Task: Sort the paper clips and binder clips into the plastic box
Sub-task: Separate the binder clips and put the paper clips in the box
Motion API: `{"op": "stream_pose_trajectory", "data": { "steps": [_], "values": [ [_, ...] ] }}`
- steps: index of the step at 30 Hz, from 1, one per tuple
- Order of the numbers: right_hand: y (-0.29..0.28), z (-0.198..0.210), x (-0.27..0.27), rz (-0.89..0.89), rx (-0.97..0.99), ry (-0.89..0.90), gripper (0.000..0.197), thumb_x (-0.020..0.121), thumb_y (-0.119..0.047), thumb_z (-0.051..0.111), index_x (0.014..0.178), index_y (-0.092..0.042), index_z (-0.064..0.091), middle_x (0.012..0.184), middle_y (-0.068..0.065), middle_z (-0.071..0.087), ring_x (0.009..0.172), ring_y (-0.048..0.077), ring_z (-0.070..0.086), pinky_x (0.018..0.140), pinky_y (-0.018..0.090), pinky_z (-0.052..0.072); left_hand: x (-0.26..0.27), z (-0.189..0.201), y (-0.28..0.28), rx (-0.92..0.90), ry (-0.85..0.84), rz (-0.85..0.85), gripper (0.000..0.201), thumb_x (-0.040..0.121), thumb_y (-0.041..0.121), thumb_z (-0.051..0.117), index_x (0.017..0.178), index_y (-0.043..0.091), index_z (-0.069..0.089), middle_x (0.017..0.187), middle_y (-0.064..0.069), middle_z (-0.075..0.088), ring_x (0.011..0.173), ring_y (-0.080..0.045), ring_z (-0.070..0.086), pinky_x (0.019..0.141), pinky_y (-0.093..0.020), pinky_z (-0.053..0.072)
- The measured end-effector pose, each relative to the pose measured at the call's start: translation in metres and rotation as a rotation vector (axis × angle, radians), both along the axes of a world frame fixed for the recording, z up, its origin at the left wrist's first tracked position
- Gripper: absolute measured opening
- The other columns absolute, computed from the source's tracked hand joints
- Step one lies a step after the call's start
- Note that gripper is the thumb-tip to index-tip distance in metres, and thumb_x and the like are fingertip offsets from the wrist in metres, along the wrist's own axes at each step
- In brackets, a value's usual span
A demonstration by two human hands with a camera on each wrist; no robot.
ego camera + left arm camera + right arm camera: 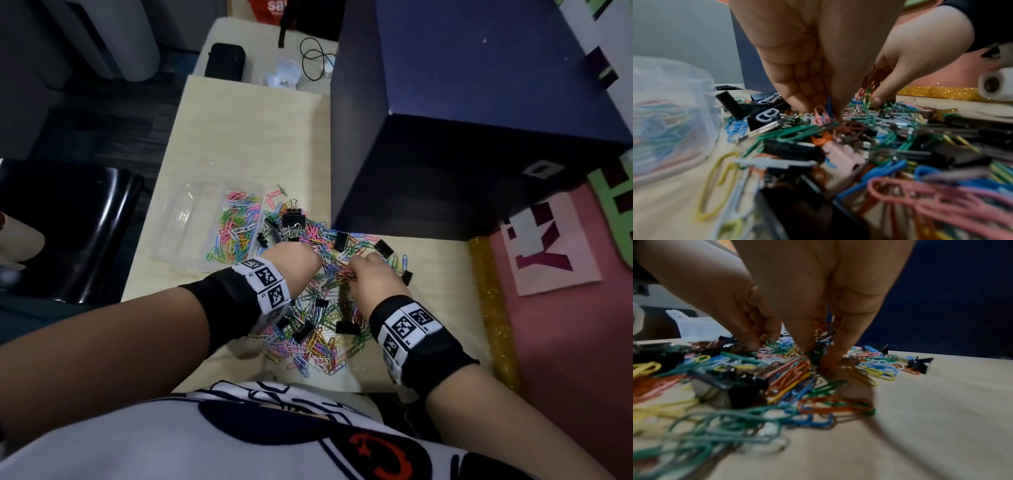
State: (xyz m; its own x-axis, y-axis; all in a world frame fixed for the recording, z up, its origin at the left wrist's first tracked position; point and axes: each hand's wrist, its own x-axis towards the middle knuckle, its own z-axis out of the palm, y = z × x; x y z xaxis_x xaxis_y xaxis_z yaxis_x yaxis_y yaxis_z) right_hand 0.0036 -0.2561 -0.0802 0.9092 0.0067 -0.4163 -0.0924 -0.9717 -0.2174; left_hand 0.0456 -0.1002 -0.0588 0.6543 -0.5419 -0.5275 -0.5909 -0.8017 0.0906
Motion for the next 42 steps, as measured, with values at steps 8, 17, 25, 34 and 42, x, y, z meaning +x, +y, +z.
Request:
{"op": "stream_pose_trajectory", "data": {
  "steps": [8,17,25,34,42],
  "values": [
    [0.0,0.031,0.021,-0.081,0.006,-0.03,0.019,0.092,-0.014,0.053,0.101,-0.02,0.067,0.111,0.004,0.063,0.101,0.022,0.059,0.085,0.025,0.045,0.009,0.009,0.017,-0.352,-0.023,0.22,0.025,0.091,0.025,0.059,0.114,0.019,0.064,0.109,-0.003,0.066,0.102,-0.021,0.06,0.09,-0.031,0.048],
    [0.054,0.051,0.054,-0.14,0.3,-0.09,0.002,0.087,-0.024,0.067,0.085,-0.025,0.068,0.088,-0.011,0.059,0.084,0.01,0.053,0.073,0.018,0.038,0.032,0.032,0.09,-0.515,-0.156,0.642,0.016,0.082,0.025,0.071,0.097,0.018,0.071,0.087,0.002,0.071,0.085,-0.016,0.064,0.077,-0.022,0.046],
    [0.129,0.044,0.08,-0.107,0.555,-0.108,0.023,0.09,-0.028,0.061,0.111,-0.024,0.066,0.11,-0.002,0.068,0.101,0.02,0.064,0.095,0.034,0.048,0.031,0.024,0.128,-0.489,-0.123,0.759,0.023,0.09,0.029,0.062,0.109,0.018,0.069,0.101,-0.001,0.072,0.097,-0.017,0.065,0.085,-0.023,0.045],
    [0.07,0.053,0.063,-0.054,0.074,0.1,0.022,0.091,-0.028,0.058,0.111,-0.019,0.062,0.109,0.004,0.065,0.102,0.024,0.06,0.081,0.025,0.044,0.021,0.031,0.1,-0.407,-0.086,0.442,0.026,0.092,0.02,0.05,0.113,0.021,0.066,0.112,-0.003,0.067,0.104,-0.022,0.06,0.089,-0.03,0.047],
    [0.019,0.027,0.02,-0.148,-0.205,0.349,0.079,0.08,-0.048,0.069,0.142,-0.012,0.034,0.139,0.014,0.041,0.122,0.028,0.05,0.095,0.035,0.046,-0.005,0.001,0.039,-0.066,0.033,-0.032,0.031,0.091,0.015,0.053,0.122,0.014,0.051,0.113,-0.009,0.05,0.099,-0.03,0.057,0.072,-0.037,0.046]
  ]
}}
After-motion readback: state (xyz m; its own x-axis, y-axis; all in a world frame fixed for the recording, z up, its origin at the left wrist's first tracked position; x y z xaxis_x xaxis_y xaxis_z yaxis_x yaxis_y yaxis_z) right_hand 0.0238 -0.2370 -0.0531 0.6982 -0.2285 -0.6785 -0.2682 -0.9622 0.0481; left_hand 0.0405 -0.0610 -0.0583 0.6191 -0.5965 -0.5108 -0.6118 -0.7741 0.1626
